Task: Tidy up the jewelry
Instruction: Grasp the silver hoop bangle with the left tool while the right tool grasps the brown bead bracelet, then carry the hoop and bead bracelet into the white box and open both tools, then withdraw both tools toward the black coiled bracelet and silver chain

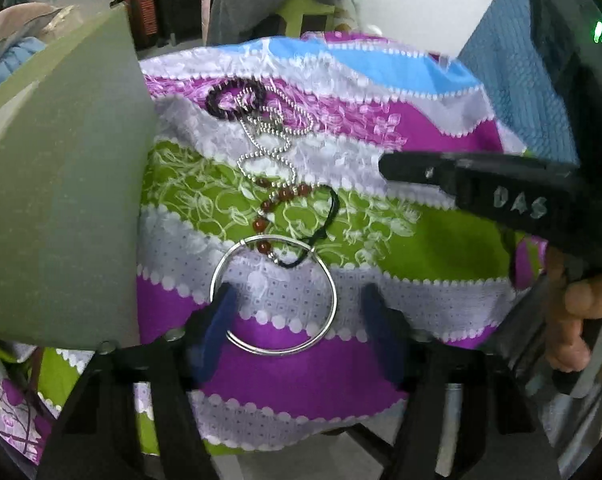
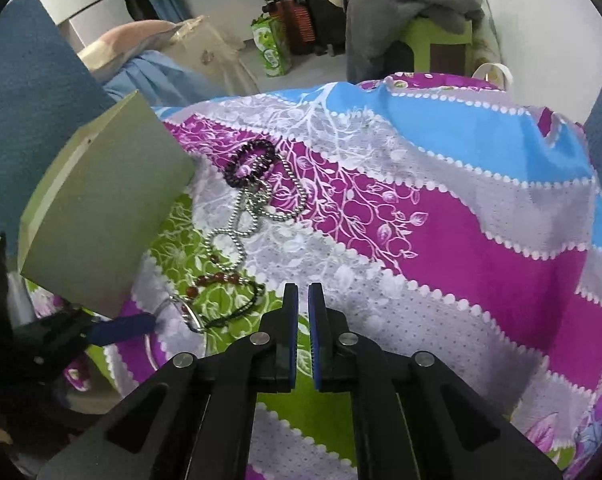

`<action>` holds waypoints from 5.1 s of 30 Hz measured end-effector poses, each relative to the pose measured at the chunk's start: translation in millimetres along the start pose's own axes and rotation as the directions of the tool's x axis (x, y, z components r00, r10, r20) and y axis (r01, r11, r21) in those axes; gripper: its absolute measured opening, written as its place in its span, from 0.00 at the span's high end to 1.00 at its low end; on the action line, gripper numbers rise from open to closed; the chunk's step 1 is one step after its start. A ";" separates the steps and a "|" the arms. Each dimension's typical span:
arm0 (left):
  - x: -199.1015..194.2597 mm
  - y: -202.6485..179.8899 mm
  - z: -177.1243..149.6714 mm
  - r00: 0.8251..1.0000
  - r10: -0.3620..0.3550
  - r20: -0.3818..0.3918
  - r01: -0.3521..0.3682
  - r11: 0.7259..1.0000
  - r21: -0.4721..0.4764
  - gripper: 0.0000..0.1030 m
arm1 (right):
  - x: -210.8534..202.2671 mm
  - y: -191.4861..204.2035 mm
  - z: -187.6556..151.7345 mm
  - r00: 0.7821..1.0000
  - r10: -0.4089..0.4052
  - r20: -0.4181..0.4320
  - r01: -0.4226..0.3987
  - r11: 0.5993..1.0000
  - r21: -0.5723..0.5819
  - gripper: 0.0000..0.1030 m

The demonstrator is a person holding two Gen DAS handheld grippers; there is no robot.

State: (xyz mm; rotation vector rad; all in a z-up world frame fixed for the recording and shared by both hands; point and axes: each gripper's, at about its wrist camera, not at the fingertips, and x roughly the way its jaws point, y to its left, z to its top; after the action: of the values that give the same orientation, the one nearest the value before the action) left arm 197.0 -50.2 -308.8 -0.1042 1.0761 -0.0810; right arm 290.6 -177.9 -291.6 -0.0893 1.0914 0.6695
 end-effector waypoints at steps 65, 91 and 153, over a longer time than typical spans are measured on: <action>-164.8 59.1 68.2 0.956 -0.191 0.223 0.215 0.972 -0.090 0.98 | -126.9 113.1 58.5 0.965 -0.160 0.206 0.177 0.982 -0.065 0.98; -192.0 204.3 85.0 0.979 -0.102 0.174 0.128 0.981 -0.144 0.98 | -83.1 225.9 105.5 0.975 -0.108 0.194 0.117 0.992 -0.041 0.98; -166.4 84.8 53.0 0.941 -0.128 0.312 0.206 0.951 -0.230 0.63 | -138.3 95.6 43.3 0.952 -0.078 0.295 0.092 0.995 -0.033 0.60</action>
State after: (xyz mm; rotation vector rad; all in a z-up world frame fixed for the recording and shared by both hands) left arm 166.4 55.8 -149.1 -0.4339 0.7728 -0.0753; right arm 233.3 -147.9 -130.5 -0.0734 0.7813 0.6082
